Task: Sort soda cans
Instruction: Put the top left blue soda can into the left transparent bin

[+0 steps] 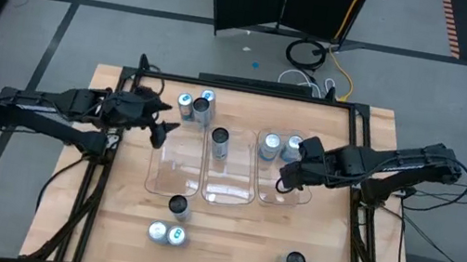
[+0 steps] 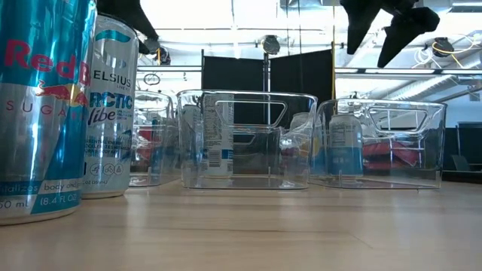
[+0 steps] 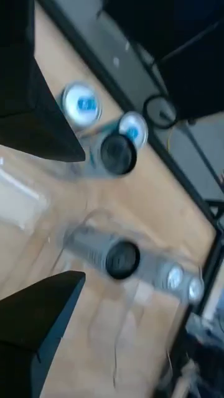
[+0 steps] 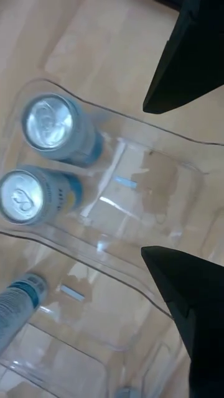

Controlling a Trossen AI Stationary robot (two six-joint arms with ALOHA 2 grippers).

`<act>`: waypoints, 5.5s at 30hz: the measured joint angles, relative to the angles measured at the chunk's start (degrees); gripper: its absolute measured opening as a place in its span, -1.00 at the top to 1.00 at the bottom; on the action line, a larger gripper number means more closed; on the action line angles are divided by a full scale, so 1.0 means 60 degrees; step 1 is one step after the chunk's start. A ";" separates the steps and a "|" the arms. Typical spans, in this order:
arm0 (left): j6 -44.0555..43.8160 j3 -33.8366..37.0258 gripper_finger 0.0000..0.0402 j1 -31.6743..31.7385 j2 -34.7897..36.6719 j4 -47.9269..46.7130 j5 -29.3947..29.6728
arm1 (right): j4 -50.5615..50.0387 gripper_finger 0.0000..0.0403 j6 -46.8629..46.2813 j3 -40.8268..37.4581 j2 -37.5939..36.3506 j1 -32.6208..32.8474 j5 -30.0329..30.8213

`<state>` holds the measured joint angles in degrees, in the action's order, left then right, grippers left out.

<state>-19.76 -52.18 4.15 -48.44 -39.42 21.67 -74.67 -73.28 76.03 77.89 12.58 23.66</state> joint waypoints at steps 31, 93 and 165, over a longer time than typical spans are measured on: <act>0.8356 -0.2732 -0.56 0.6389 -0.5317 -0.2861 -0.5223 | 0.0134 -0.78 0.0150 0.0000 0.0000 -0.0015 0.0518; 0.8153 -0.2663 -0.56 0.6618 -0.6371 -0.2226 -0.4794 | 0.0281 -0.78 0.0873 0.0004 -0.0007 -0.0018 0.0604; 0.6533 -0.4361 -0.30 0.7070 -0.5729 -0.4663 -0.4712 | 0.0978 -0.78 0.1867 0.0004 -0.0007 -0.0018 0.0590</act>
<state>19.44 -78.35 46.57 -82.81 -67.40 -6.60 -68.80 -62.08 76.05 77.84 12.47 27.20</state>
